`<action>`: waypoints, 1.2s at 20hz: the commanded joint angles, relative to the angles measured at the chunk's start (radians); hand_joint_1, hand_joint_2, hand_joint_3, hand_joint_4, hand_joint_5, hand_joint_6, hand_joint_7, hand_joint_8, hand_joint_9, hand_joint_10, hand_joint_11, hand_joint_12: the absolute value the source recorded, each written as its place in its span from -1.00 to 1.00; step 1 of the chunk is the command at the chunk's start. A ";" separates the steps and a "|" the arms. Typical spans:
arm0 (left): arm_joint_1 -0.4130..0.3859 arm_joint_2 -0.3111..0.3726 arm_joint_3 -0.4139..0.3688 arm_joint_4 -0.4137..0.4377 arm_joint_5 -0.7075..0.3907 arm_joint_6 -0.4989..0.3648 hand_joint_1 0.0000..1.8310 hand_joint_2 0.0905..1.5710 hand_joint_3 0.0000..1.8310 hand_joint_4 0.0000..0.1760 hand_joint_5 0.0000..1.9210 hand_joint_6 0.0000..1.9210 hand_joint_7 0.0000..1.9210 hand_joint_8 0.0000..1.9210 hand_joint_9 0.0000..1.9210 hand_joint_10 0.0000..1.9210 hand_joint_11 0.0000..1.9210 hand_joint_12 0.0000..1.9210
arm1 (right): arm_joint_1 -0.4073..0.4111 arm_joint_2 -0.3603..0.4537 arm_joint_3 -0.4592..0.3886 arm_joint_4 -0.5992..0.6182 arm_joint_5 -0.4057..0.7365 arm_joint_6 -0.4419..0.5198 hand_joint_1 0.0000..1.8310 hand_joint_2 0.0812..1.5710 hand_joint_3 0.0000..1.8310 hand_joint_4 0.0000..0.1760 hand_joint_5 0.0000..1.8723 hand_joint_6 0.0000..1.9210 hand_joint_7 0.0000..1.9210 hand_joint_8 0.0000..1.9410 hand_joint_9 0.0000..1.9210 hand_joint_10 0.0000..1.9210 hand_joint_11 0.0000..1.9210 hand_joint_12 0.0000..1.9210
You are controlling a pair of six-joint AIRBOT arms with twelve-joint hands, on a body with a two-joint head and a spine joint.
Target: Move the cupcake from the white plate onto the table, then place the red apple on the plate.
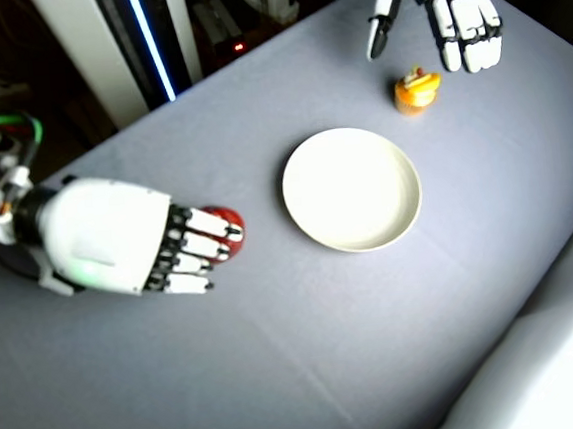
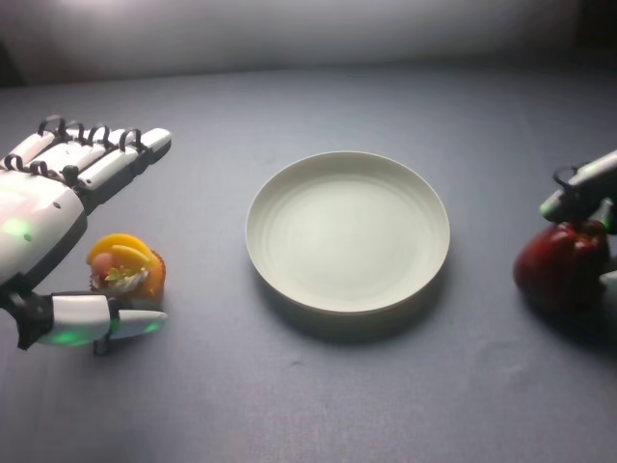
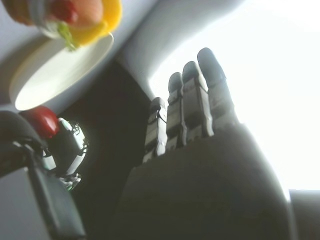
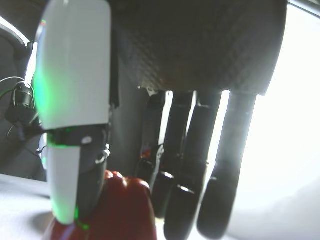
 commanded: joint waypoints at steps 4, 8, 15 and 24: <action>0.009 0.011 -0.014 0.025 -0.181 -0.026 -0.18 0.04 -1.00 0.48 -0.93 -1.00 -0.85 -1.00 -0.88 -1.00 -1.00 -0.41 | 0.029 -0.014 0.005 -0.012 0.017 -0.012 0.39 0.26 -1.00 -1.00 0.15 -0.14 0.41 -0.62 0.18 -0.33 -0.11 0.33; 0.020 0.011 -0.016 0.019 -0.190 -0.034 -0.15 0.04 -1.00 0.57 -0.93 -1.00 -0.83 -1.00 -0.88 -1.00 -1.00 -0.42 | 0.029 -0.020 0.009 -0.012 0.014 -0.012 0.31 0.32 -1.00 -1.00 0.13 -0.12 0.17 -0.87 0.09 -0.70 -0.21 0.07; 0.033 0.011 -0.019 0.013 -0.203 -0.047 -0.17 0.04 -1.00 0.57 -0.92 -1.00 -0.83 -1.00 -0.84 -1.00 -1.00 -0.33 | 0.029 -0.023 0.001 -0.032 0.010 -0.003 0.02 0.09 -1.00 -0.53 -0.60 -1.00 -0.37 -1.00 -0.24 -1.00 -0.67 0.24; 0.040 0.004 -0.019 0.008 -0.209 -0.055 -0.16 0.05 -1.00 0.63 -0.92 -1.00 -0.82 -1.00 -0.82 -1.00 -1.00 -0.38 | 0.052 -0.052 0.011 -0.104 -0.032 0.020 0.47 0.36 -1.00 -1.00 0.09 -0.21 0.07 -0.02 -0.06 0.25 -0.37 0.50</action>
